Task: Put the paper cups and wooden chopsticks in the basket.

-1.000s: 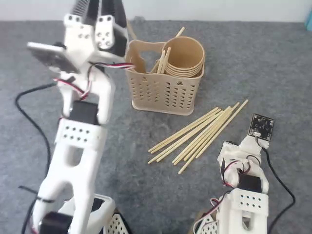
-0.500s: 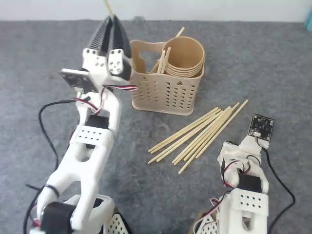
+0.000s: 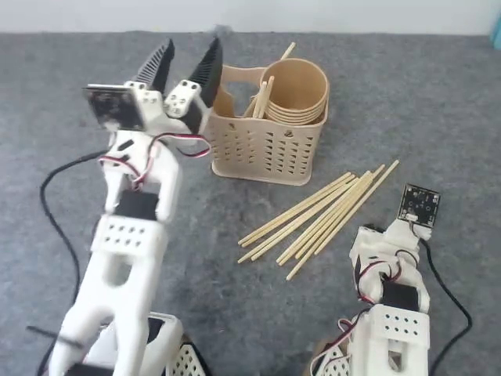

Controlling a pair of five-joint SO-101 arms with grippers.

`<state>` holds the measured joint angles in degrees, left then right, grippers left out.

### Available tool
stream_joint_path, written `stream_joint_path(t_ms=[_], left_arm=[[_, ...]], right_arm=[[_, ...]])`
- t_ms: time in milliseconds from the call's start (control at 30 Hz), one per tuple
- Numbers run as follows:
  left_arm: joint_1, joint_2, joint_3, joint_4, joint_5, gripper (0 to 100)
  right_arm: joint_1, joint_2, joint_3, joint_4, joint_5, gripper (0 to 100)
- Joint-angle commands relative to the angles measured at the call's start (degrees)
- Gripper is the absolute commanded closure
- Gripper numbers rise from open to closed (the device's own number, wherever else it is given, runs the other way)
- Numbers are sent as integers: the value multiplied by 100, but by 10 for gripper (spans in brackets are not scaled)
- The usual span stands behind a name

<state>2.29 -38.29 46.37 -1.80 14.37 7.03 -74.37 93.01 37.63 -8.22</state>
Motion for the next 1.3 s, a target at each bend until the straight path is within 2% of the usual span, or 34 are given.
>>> stream_joint_path(t_ms=[0,267,400,500,633,867,1067,1167,1267], left_arm=[[-26,-1143,-567,1503,9,787],[-35,-2910,-1156,5363,9,889],[9,-3086,-1402,6787,9,968],[9,-2778,-1323,7402,9,989],[9,-1749,-857,7393,-9,988],[97,211,-488,6699,9,988],[1275,1336,-119,6251,-18,987],[1899,1829,268,5424,-35,985],[2224,2259,523,4624,-44,984]], right_arm=[[66,-127,-53,-119,88,949],[66,-127,-53,-110,88,949],[57,-127,-53,-101,88,949],[57,-127,-53,-84,88,949],[57,-127,-53,-84,88,950],[57,-127,-9,-119,88,950],[57,-127,-9,-127,88,950],[57,-127,-9,-127,88,950],[57,-127,-9,-127,88,950]])
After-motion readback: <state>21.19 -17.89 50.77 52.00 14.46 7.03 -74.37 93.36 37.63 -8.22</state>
